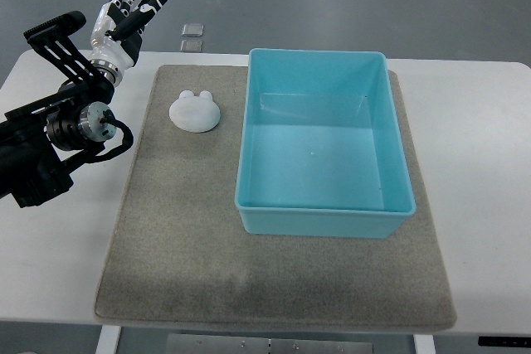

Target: Place white toy into blue box with left hand

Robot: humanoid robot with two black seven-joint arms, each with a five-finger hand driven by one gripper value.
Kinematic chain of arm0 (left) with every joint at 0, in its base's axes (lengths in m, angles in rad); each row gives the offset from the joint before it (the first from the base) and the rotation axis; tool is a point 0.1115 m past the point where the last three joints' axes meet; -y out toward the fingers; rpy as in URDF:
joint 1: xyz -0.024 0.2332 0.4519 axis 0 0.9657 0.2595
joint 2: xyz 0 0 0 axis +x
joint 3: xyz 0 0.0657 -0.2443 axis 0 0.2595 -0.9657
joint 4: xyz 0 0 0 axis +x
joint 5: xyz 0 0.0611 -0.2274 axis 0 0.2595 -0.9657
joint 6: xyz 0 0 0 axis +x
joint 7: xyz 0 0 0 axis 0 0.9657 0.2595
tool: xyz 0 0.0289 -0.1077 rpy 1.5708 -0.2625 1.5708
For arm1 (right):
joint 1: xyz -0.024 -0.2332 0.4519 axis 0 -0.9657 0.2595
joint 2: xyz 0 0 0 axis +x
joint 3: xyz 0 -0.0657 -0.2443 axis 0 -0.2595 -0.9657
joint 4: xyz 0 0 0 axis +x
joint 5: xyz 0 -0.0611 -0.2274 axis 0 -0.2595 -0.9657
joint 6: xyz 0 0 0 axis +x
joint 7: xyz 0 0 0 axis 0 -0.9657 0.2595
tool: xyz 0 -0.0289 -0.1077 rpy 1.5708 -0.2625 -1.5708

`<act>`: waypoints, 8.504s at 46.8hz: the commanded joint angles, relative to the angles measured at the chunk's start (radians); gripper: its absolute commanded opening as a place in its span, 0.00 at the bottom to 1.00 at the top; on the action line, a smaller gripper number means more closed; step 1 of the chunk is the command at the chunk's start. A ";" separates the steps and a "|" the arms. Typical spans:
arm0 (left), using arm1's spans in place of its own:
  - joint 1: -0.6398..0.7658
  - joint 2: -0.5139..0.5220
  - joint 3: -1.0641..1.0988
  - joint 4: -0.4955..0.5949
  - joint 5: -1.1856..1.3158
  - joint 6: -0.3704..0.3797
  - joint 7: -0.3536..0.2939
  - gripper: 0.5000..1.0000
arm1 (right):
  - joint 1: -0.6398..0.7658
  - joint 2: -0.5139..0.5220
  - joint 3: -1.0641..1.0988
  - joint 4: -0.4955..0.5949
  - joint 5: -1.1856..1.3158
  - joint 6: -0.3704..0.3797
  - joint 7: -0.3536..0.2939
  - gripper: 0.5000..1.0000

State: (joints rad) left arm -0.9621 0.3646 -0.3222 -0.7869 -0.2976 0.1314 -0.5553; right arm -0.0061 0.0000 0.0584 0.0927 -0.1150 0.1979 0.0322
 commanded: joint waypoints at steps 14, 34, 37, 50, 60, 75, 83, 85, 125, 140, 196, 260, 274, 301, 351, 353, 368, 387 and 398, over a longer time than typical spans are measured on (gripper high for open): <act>-0.001 0.001 0.000 0.006 0.002 -0.001 0.000 0.99 | 0.000 0.000 0.001 -0.001 0.000 0.000 0.000 0.87; -0.009 -0.001 0.002 0.055 0.002 -0.059 0.000 0.99 | 0.000 0.000 0.000 -0.001 0.000 0.000 0.000 0.87; -0.010 -0.003 0.003 0.075 0.002 -0.084 0.000 0.99 | 0.000 0.000 0.001 -0.001 0.000 0.000 0.000 0.87; -0.020 -0.010 0.011 0.179 0.005 -0.124 0.000 0.99 | 0.000 0.000 0.000 -0.001 0.000 0.000 0.000 0.87; -0.009 -0.012 0.012 0.178 0.014 -0.131 0.000 0.99 | 0.000 0.000 0.000 0.001 0.000 0.000 0.000 0.87; -0.003 -0.007 0.015 0.178 0.048 -0.193 0.000 0.99 | 0.000 0.000 0.000 0.001 0.000 0.000 0.000 0.87; -0.003 0.001 0.012 0.175 0.156 -0.193 0.000 0.99 | 0.000 0.000 0.000 -0.001 0.000 0.000 0.000 0.87; -0.003 0.002 0.009 0.175 0.190 -0.193 0.000 0.99 | 0.000 0.000 0.000 0.001 0.000 0.000 0.000 0.87; -0.001 0.043 0.020 0.158 0.327 -0.193 -0.001 0.99 | 0.000 0.000 0.000 -0.001 0.000 0.000 0.000 0.87; -0.001 0.066 0.040 0.147 0.463 -0.205 -0.015 0.99 | 0.000 0.000 0.000 0.001 0.000 0.000 0.000 0.87; -0.003 0.284 0.101 -0.074 1.414 -0.208 -0.056 0.95 | 0.000 0.000 0.000 -0.001 0.000 0.000 0.000 0.87; -0.015 0.214 0.242 -0.023 1.621 0.065 -0.056 0.59 | 0.000 0.000 0.000 -0.001 0.000 0.000 0.000 0.87; -0.015 0.192 0.242 0.003 1.623 0.099 -0.056 0.40 | 0.000 0.000 0.000 -0.001 0.000 0.000 0.000 0.87; -0.014 0.186 0.223 0.009 1.597 0.171 -0.056 0.00 | 0.000 0.000 0.000 -0.001 0.000 0.000 0.000 0.87; -0.230 0.094 0.175 -0.250 1.598 0.128 -0.056 0.00 | 0.000 0.000 0.000 -0.001 0.000 0.000 0.000 0.87; -0.230 0.086 0.190 -0.258 1.598 0.125 -0.056 0.00 | 0.000 0.000 0.001 0.001 0.000 0.000 0.000 0.87; -0.225 0.047 0.287 -0.258 1.598 0.123 -0.056 0.05 | 0.000 0.000 0.001 0.001 0.000 0.000 0.000 0.87; -0.198 0.042 0.288 -0.258 1.580 0.116 -0.056 0.94 | 0.000 0.000 0.000 -0.001 0.000 0.000 0.000 0.87; -0.196 0.047 0.275 -0.253 1.557 0.119 -0.056 0.98 | 0.000 0.000 0.000 0.001 0.000 0.000 0.000 0.87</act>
State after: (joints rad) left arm -1.1585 0.4071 -0.0439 -1.0442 1.2766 0.2439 -0.6108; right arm -0.0061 0.0000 0.0584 0.0925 -0.1149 0.1979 0.0322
